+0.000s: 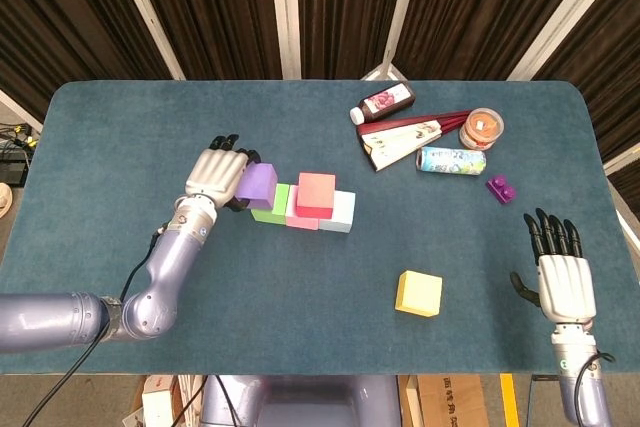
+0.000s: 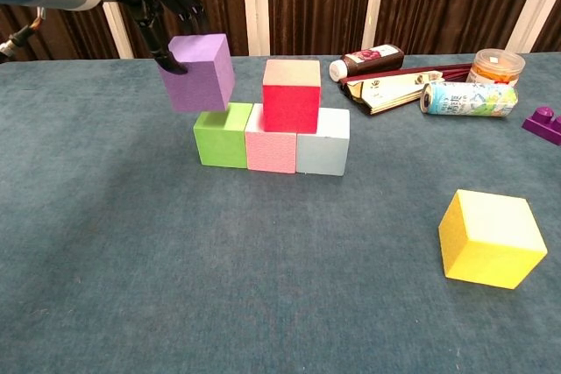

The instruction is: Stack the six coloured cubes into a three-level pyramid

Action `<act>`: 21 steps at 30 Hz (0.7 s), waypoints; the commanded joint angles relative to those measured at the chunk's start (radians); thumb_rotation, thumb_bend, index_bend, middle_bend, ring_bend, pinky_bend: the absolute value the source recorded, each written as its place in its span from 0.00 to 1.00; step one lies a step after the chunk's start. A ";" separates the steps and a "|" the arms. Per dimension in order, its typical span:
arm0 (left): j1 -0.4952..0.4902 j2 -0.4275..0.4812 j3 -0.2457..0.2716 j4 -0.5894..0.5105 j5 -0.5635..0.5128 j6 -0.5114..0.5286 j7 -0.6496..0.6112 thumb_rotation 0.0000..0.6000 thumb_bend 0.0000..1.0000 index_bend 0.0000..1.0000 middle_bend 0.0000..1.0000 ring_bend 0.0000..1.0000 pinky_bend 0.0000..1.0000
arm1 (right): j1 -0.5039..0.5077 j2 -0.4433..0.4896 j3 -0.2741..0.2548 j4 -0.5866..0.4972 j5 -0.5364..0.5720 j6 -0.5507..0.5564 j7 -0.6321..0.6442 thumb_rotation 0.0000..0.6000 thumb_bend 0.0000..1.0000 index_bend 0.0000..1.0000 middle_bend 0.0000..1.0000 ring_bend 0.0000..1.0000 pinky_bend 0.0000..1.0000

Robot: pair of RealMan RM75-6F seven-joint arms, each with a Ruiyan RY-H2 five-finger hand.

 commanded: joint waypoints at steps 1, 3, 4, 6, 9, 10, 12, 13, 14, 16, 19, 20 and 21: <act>-0.005 -0.010 -0.004 0.004 -0.005 0.006 0.005 1.00 0.39 0.28 0.28 0.00 0.00 | -0.001 -0.003 -0.002 0.010 -0.012 0.006 0.002 1.00 0.29 0.00 0.00 0.00 0.00; -0.010 -0.020 -0.007 0.009 -0.010 0.010 0.008 1.00 0.39 0.28 0.28 0.00 0.00 | -0.001 -0.003 -0.004 0.015 -0.021 0.008 0.001 1.00 0.29 0.00 0.00 0.00 0.00; -0.012 -0.027 -0.007 0.013 -0.013 0.012 0.011 1.00 0.39 0.28 0.28 0.00 0.00 | -0.001 -0.003 -0.004 0.016 -0.026 0.010 0.001 1.00 0.29 0.00 0.00 0.00 0.00; -0.016 -0.035 -0.008 0.017 -0.020 0.014 0.017 1.00 0.39 0.28 0.28 0.00 0.00 | -0.003 -0.001 -0.005 0.016 -0.033 0.015 0.001 1.00 0.29 0.00 0.00 0.00 0.00; -0.022 -0.047 -0.013 0.024 -0.026 0.023 0.023 1.00 0.39 0.28 0.28 0.00 0.00 | -0.007 0.001 -0.004 0.013 -0.038 0.022 0.000 1.00 0.29 0.00 0.00 0.00 0.00; -0.024 -0.051 -0.015 0.026 -0.027 0.026 0.024 1.00 0.39 0.28 0.28 0.00 0.00 | -0.008 0.003 -0.003 0.011 -0.039 0.024 0.000 1.00 0.29 0.00 0.00 0.00 0.00; -0.026 -0.057 -0.017 0.030 -0.031 0.032 0.028 1.00 0.39 0.28 0.27 0.00 0.00 | -0.009 0.004 -0.003 0.010 -0.038 0.023 -0.004 1.00 0.29 0.00 0.00 0.00 0.00; -0.028 -0.061 -0.018 0.032 -0.034 0.036 0.031 1.00 0.39 0.28 0.27 0.00 0.00 | -0.009 0.005 -0.003 0.009 -0.037 0.021 -0.005 1.00 0.29 0.00 0.00 0.00 0.00; -0.030 -0.065 -0.020 0.034 -0.037 0.040 0.035 1.00 0.39 0.28 0.27 0.00 0.00 | -0.010 0.006 -0.003 0.008 -0.037 0.020 -0.005 1.00 0.29 0.00 0.00 0.00 0.00; -0.032 -0.073 -0.024 0.037 -0.042 0.045 0.038 1.00 0.39 0.28 0.27 0.00 0.00 | -0.010 0.009 -0.002 0.006 -0.039 0.019 -0.006 1.00 0.29 0.00 0.00 0.00 0.00; -0.036 -0.083 -0.028 0.041 -0.053 0.047 0.046 1.00 0.39 0.28 0.27 0.00 0.00 | -0.011 0.013 -0.002 0.003 -0.044 0.020 -0.007 1.00 0.29 0.00 0.00 0.00 0.00; -0.038 -0.087 -0.029 0.043 -0.057 0.048 0.050 1.00 0.39 0.28 0.27 0.00 0.00 | -0.012 0.014 -0.002 0.001 -0.044 0.019 -0.007 1.00 0.29 0.00 0.00 0.00 0.00; -0.040 -0.091 -0.030 0.045 -0.061 0.049 0.054 1.00 0.39 0.28 0.27 0.00 0.00 | -0.012 0.016 -0.003 0.000 -0.045 0.017 -0.006 1.00 0.29 0.00 0.00 0.00 0.00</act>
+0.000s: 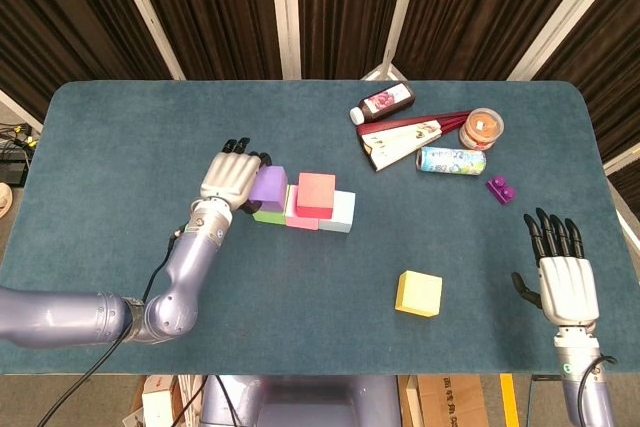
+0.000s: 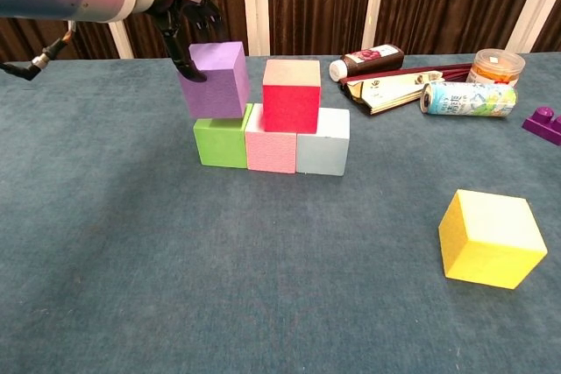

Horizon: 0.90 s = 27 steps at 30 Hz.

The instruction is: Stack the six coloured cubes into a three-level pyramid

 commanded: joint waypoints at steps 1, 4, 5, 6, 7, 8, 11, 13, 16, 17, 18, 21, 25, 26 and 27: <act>-0.006 -0.011 -0.003 0.006 -0.010 0.002 0.011 1.00 0.39 0.28 0.27 0.00 0.00 | -0.001 0.005 -0.002 -0.003 -0.001 -0.005 0.001 1.00 0.29 0.00 0.00 0.00 0.00; -0.010 -0.020 -0.005 0.009 -0.019 0.005 0.021 1.00 0.39 0.28 0.27 0.00 0.00 | 0.001 0.020 -0.009 -0.014 0.002 -0.028 -0.002 1.00 0.29 0.00 0.00 0.00 0.00; -0.012 -0.024 -0.006 0.011 -0.021 0.006 0.023 1.00 0.39 0.28 0.27 0.00 0.00 | 0.003 0.025 -0.011 -0.016 0.002 -0.034 -0.005 1.00 0.29 0.00 0.00 0.00 0.00; -0.012 -0.027 -0.007 0.012 -0.023 0.007 0.026 1.00 0.39 0.28 0.27 0.00 0.00 | 0.004 0.028 -0.013 -0.019 0.000 -0.039 -0.008 1.00 0.29 0.00 0.00 0.00 0.00; -0.013 -0.028 -0.008 0.013 -0.024 0.008 0.027 1.00 0.39 0.28 0.27 0.00 0.00 | 0.004 0.030 -0.014 -0.020 -0.001 -0.041 -0.010 1.00 0.29 0.00 0.00 0.00 0.00; -0.014 -0.030 -0.009 0.014 -0.026 0.009 0.030 1.00 0.39 0.28 0.27 0.00 0.00 | 0.006 0.033 -0.017 -0.020 -0.006 -0.044 -0.014 1.00 0.29 0.00 0.00 0.00 0.00; -0.014 -0.037 -0.013 0.018 -0.028 0.014 0.033 1.00 0.39 0.28 0.27 0.00 0.00 | 0.008 0.036 -0.022 -0.020 -0.021 -0.046 -0.024 1.00 0.29 0.00 0.00 0.00 0.00; -0.014 -0.040 -0.015 0.021 -0.029 0.017 0.035 1.00 0.38 0.28 0.27 0.00 0.00 | 0.010 0.036 -0.026 -0.020 -0.031 -0.046 -0.026 1.00 0.29 0.00 0.00 0.00 0.00; -0.014 -0.045 -0.022 0.023 -0.028 0.018 0.035 1.00 0.38 0.28 0.27 0.00 0.00 | 0.011 0.035 -0.028 -0.021 -0.041 -0.045 -0.030 1.00 0.29 0.00 0.00 0.00 0.00; -0.014 -0.046 -0.023 0.023 -0.027 0.018 0.036 1.00 0.38 0.28 0.27 0.00 0.00 | 0.012 0.035 -0.029 -0.023 -0.042 -0.046 -0.032 1.00 0.29 0.00 0.00 0.00 0.00; -0.015 -0.047 -0.024 0.024 -0.028 0.019 0.038 1.00 0.38 0.28 0.27 0.00 0.00 | 0.012 0.035 -0.029 -0.024 -0.042 -0.048 -0.033 1.00 0.29 0.00 0.00 0.00 0.00; -0.016 -0.050 -0.026 0.023 -0.031 0.019 0.045 1.00 0.38 0.28 0.27 0.00 0.00 | 0.012 0.037 -0.029 -0.029 -0.039 -0.052 -0.037 1.00 0.29 0.00 0.00 0.00 0.00; -0.017 -0.056 -0.030 0.026 -0.029 0.017 0.048 1.00 0.38 0.27 0.26 0.00 0.00 | 0.010 0.039 -0.028 -0.035 -0.038 -0.053 -0.040 1.00 0.29 0.00 0.00 0.00 0.00; -0.017 -0.057 -0.030 0.027 -0.028 0.017 0.048 1.00 0.38 0.27 0.26 0.00 0.00 | 0.010 0.039 -0.028 -0.036 -0.038 -0.052 -0.040 1.00 0.29 0.00 0.00 0.00 0.00; -0.017 -0.059 -0.030 0.028 -0.028 0.017 0.051 1.00 0.38 0.27 0.26 0.00 0.00 | 0.009 0.040 -0.028 -0.038 -0.038 -0.052 -0.039 1.00 0.29 0.00 0.00 0.00 0.00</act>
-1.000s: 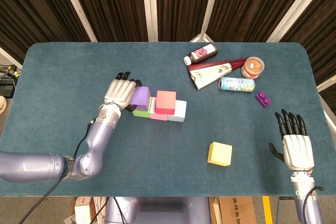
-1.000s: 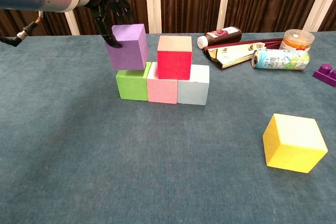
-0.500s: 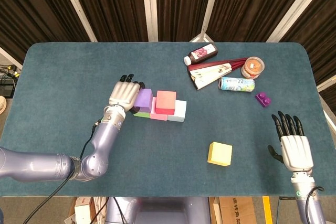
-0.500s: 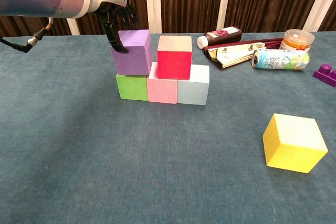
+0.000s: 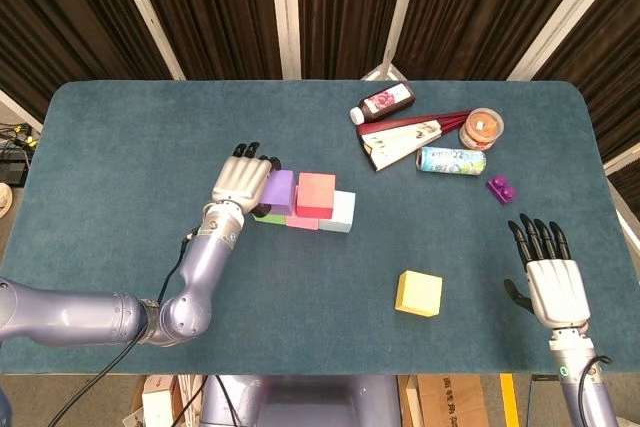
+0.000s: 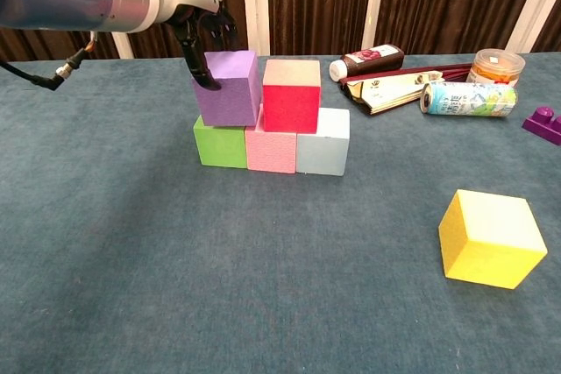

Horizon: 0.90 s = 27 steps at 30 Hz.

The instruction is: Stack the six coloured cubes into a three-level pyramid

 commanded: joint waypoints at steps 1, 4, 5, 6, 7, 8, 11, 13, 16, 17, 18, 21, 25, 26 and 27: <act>-0.001 -0.003 0.000 0.002 0.001 -0.001 0.005 1.00 0.38 0.27 0.26 0.00 0.00 | -0.001 0.002 0.000 -0.002 0.000 0.000 0.002 1.00 0.29 0.00 0.00 0.00 0.00; 0.000 -0.008 -0.002 0.006 0.003 -0.003 0.004 1.00 0.38 0.27 0.26 0.00 0.00 | -0.002 0.002 0.002 -0.003 0.002 -0.001 0.001 1.00 0.29 0.00 0.00 0.00 0.00; 0.000 -0.009 -0.002 0.008 0.003 -0.003 0.005 1.00 0.38 0.27 0.26 0.00 0.00 | -0.002 0.003 0.002 -0.003 0.003 -0.002 0.001 1.00 0.29 0.00 0.00 0.00 0.00; 0.000 -0.011 -0.002 0.009 0.004 -0.003 0.006 1.00 0.38 0.27 0.26 0.00 0.00 | -0.002 0.003 0.002 -0.003 0.003 -0.002 0.001 1.00 0.29 0.00 0.00 0.00 0.00; 0.000 -0.013 -0.002 0.011 0.005 -0.003 0.007 1.00 0.38 0.27 0.26 0.00 0.00 | -0.002 0.003 0.003 -0.003 0.004 -0.003 0.002 1.00 0.29 0.00 0.00 0.00 0.00; 0.000 -0.014 -0.002 0.012 0.005 -0.004 0.008 1.00 0.38 0.27 0.26 0.00 0.00 | -0.002 0.003 0.003 -0.003 0.004 -0.003 0.002 1.00 0.29 0.00 0.00 0.00 0.00; -0.001 -0.019 -0.003 0.017 0.007 -0.005 0.010 1.00 0.38 0.27 0.26 0.00 0.00 | -0.002 0.003 0.004 -0.004 0.006 -0.004 0.001 1.00 0.29 0.00 0.00 0.00 0.00; -0.002 -0.022 -0.004 0.019 0.009 -0.005 0.011 1.00 0.38 0.27 0.26 0.00 0.00 | -0.002 0.003 0.005 -0.006 0.008 -0.005 -0.002 1.00 0.29 0.00 0.00 0.00 0.00; -0.003 -0.026 -0.006 0.021 0.006 -0.002 0.016 1.00 0.38 0.26 0.25 0.00 0.00 | -0.003 0.003 0.007 -0.006 0.010 -0.005 -0.001 1.00 0.29 0.00 0.00 0.00 0.00; -0.003 -0.026 -0.006 0.022 0.006 -0.002 0.017 1.00 0.38 0.26 0.24 0.00 0.00 | -0.003 0.003 0.007 -0.006 0.010 -0.005 0.000 1.00 0.29 0.00 0.00 0.00 0.00; -0.003 -0.027 -0.007 0.023 0.006 -0.002 0.018 1.00 0.38 0.26 0.24 0.00 0.00 | -0.004 0.003 0.007 -0.007 0.011 -0.005 0.001 1.00 0.29 0.00 0.00 0.00 0.00; -0.003 -0.030 -0.008 0.026 0.008 -0.001 0.021 1.00 0.38 0.26 0.24 0.00 0.00 | -0.006 0.003 0.010 -0.009 0.015 -0.003 0.001 1.00 0.29 0.00 0.00 0.00 0.00; -0.004 -0.036 -0.010 0.030 0.013 0.004 0.023 1.00 0.38 0.26 0.24 0.00 0.00 | -0.007 0.001 0.013 -0.008 0.017 0.000 0.002 1.00 0.29 0.00 0.00 0.00 0.00; -0.004 -0.036 -0.011 0.030 0.013 0.004 0.024 1.00 0.38 0.26 0.24 0.00 0.00 | -0.007 0.001 0.013 -0.008 0.017 0.001 0.002 1.00 0.29 0.00 0.00 0.00 0.00; -0.004 -0.038 -0.011 0.031 0.012 0.004 0.025 1.00 0.38 0.26 0.24 0.00 0.00 | -0.008 0.001 0.013 -0.009 0.017 0.001 0.003 1.00 0.29 0.00 0.00 0.00 0.00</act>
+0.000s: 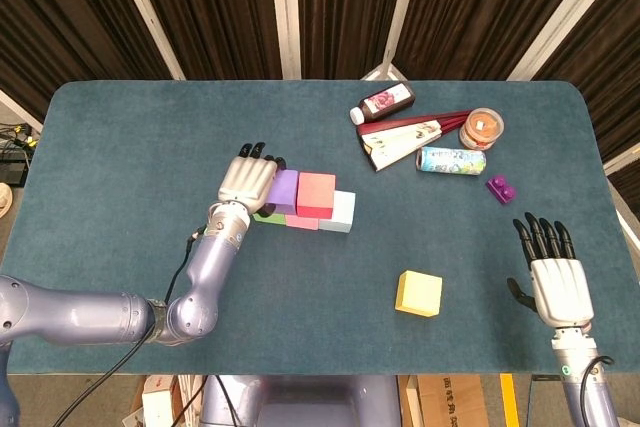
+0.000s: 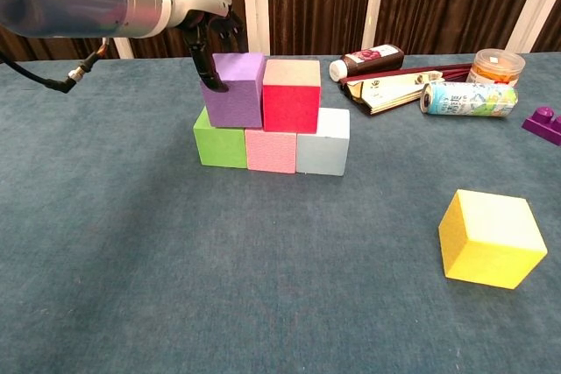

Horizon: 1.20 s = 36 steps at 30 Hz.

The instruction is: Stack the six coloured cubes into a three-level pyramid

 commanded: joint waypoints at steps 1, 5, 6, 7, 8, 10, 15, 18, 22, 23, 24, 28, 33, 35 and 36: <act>0.000 -0.002 -0.001 0.002 0.000 0.001 0.002 1.00 0.38 0.26 0.24 0.00 0.00 | -0.001 0.000 0.001 -0.001 0.001 0.000 0.001 1.00 0.29 0.00 0.00 0.00 0.00; -0.001 -0.007 -0.002 0.005 0.002 0.001 0.006 1.00 0.38 0.26 0.24 0.00 0.00 | -0.002 0.000 0.002 -0.003 0.005 -0.002 0.000 1.00 0.29 0.00 0.00 0.00 0.00; -0.001 -0.008 -0.002 0.006 0.002 0.000 0.007 1.00 0.38 0.26 0.24 0.00 0.00 | -0.002 0.000 0.002 -0.003 0.006 -0.002 -0.001 1.00 0.29 0.00 0.00 0.00 0.00; -0.001 -0.010 -0.002 0.007 0.002 0.000 0.008 1.00 0.38 0.26 0.24 0.00 0.00 | -0.002 0.000 0.003 -0.003 0.007 -0.003 -0.001 1.00 0.29 0.00 0.00 0.00 0.00; -0.001 -0.011 -0.002 0.009 0.002 0.000 0.009 1.00 0.38 0.26 0.24 0.00 0.00 | -0.002 0.000 0.003 -0.004 0.008 -0.003 -0.001 1.00 0.29 0.00 0.00 0.00 0.00; -0.001 -0.014 -0.002 0.012 0.002 0.000 0.011 1.00 0.38 0.25 0.24 0.00 0.00 | -0.002 0.000 0.004 -0.004 0.010 -0.004 -0.001 1.00 0.29 0.00 0.00 0.00 0.00; 0.000 -0.019 -0.005 0.016 0.000 -0.001 0.013 1.00 0.38 0.24 0.23 0.00 0.00 | -0.004 0.001 0.007 -0.005 0.014 -0.003 -0.002 1.00 0.29 0.00 0.00 0.00 0.00; 0.000 -0.020 -0.005 0.015 -0.001 -0.001 0.017 1.00 0.38 0.23 0.22 0.00 0.00 | -0.004 0.000 0.008 -0.006 0.015 -0.003 -0.003 1.00 0.29 0.00 0.00 0.00 0.00; 0.000 -0.019 -0.008 0.012 -0.001 -0.002 0.020 1.00 0.38 0.23 0.22 0.00 0.00 | -0.004 -0.001 0.010 -0.006 0.018 -0.003 -0.003 1.00 0.29 0.00 0.00 0.00 0.00; 0.000 -0.019 -0.008 0.011 -0.002 -0.003 0.021 1.00 0.38 0.23 0.22 0.00 0.00 | -0.005 -0.001 0.010 -0.006 0.018 -0.002 -0.004 1.00 0.29 0.00 0.00 0.00 0.00; 0.000 -0.018 -0.008 0.009 -0.002 -0.004 0.023 1.00 0.38 0.23 0.22 0.00 0.00 | -0.005 -0.001 0.010 -0.007 0.019 -0.002 -0.004 1.00 0.29 0.00 0.00 0.00 0.00; -0.002 -0.016 -0.008 0.002 -0.005 -0.002 0.030 1.00 0.38 0.23 0.22 0.00 0.00 | -0.006 -0.003 0.013 -0.006 0.024 0.000 -0.004 1.00 0.29 0.00 0.00 0.00 0.00; -0.003 -0.015 -0.009 -0.001 -0.012 0.005 0.037 1.00 0.38 0.23 0.22 0.00 0.00 | -0.007 -0.004 0.016 -0.007 0.025 0.001 -0.004 1.00 0.29 0.00 0.00 0.00 0.00; -0.001 -0.015 -0.009 0.000 -0.012 0.004 0.036 1.00 0.38 0.23 0.22 0.00 0.00 | -0.007 -0.004 0.016 -0.008 0.025 0.002 -0.004 1.00 0.29 0.00 0.00 0.00 0.00; 0.000 -0.015 -0.009 0.000 -0.012 0.004 0.035 1.00 0.38 0.23 0.22 0.00 0.00 | -0.007 -0.004 0.016 -0.008 0.026 0.002 -0.004 1.00 0.29 0.00 0.00 0.00 0.00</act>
